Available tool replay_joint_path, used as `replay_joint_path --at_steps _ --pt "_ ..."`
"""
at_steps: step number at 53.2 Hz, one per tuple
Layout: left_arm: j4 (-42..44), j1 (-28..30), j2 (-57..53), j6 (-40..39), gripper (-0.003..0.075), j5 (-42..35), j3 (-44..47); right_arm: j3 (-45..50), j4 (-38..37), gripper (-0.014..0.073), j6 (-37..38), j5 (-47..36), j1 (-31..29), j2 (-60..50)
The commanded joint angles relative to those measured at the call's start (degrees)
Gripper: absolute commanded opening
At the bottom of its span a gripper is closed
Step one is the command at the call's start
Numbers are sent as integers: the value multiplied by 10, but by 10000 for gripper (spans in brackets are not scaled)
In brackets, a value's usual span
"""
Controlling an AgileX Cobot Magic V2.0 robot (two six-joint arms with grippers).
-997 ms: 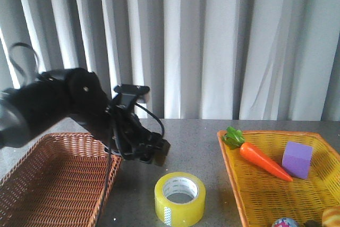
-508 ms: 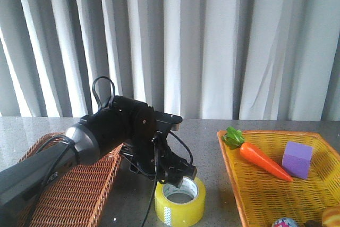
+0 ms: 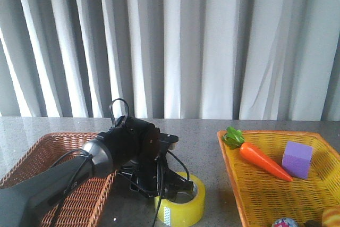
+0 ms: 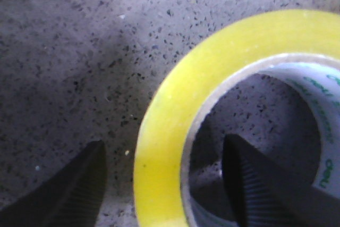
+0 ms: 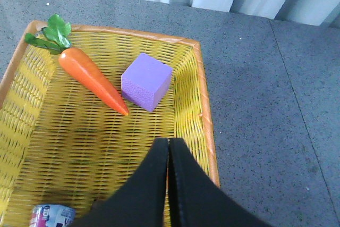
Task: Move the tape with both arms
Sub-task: 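Grasp the tape roll rim with the left gripper and lift it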
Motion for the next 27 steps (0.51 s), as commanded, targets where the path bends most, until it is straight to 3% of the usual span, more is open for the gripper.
replay_joint_path --at_steps 1,8,15,27 --pt "7 6 -35 -16 318 -4 -19 -14 -9 -9 0 -32 -4 -12" --pt "8 8 -36 -15 130 0 -42 -14 -9 -9 0 -32 -4 -12" --pt "8 7 -45 -10 -7 5 -84 -14 -9 -9 0 -32 -4 -12" --pt "10 6 -99 73 -7 63 -153 -14 -9 -9 0 -32 -4 -12"
